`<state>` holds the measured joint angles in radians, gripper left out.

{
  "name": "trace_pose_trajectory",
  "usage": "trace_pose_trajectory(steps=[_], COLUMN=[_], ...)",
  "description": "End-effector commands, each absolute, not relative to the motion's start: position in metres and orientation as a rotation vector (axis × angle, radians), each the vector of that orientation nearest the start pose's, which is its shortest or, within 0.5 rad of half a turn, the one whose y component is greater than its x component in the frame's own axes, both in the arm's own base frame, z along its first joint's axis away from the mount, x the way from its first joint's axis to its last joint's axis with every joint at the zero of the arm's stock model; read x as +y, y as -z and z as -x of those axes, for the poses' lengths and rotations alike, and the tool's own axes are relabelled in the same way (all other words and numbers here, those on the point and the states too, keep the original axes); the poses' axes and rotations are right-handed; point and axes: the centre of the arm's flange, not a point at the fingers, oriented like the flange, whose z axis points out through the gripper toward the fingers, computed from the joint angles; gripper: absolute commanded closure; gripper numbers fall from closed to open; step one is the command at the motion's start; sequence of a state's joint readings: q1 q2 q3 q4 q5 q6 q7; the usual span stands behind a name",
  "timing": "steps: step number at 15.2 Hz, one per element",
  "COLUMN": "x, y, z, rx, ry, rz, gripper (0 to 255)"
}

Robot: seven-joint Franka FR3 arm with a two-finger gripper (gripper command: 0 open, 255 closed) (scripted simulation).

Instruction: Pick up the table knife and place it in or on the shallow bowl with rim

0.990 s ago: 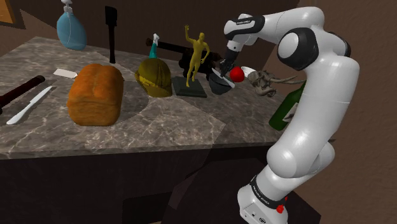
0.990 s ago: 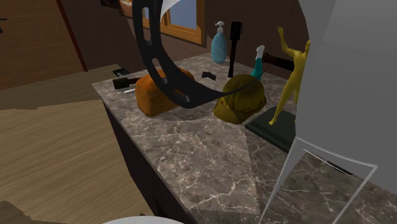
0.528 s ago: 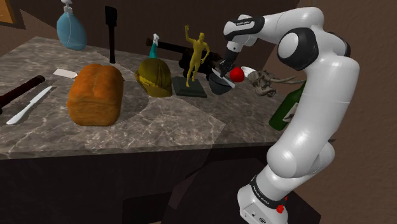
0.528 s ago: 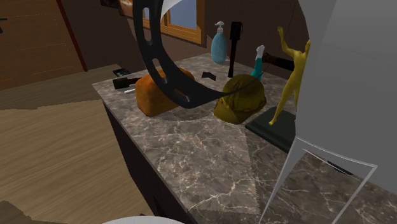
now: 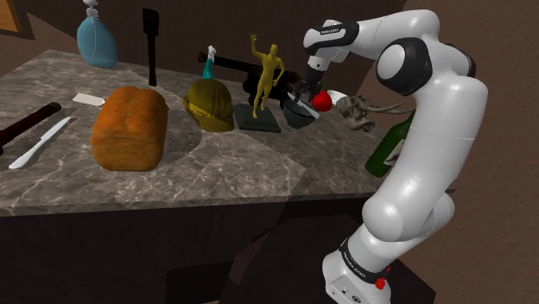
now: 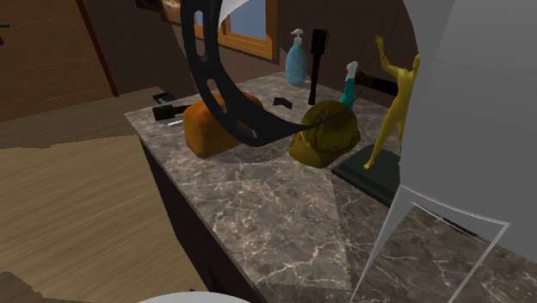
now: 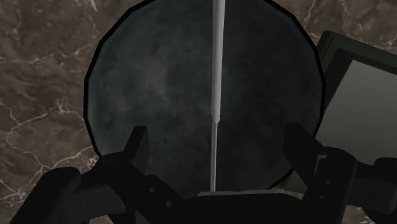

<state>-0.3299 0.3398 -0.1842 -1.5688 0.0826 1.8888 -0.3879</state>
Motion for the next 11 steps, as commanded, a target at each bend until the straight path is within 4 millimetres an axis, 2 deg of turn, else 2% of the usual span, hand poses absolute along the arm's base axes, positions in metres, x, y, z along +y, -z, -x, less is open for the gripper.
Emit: trace_pose_trajectory(steps=[1,3,11], x=[-0.307,-0.308,-0.308], y=[-0.469,-0.493,-0.493], z=[-0.583,-0.583,-0.583], rx=[0.222,0.222,0.222], ry=[-0.008,-0.008,-0.008], rz=[3.112,3.112,3.112], gripper=[0,0,0])
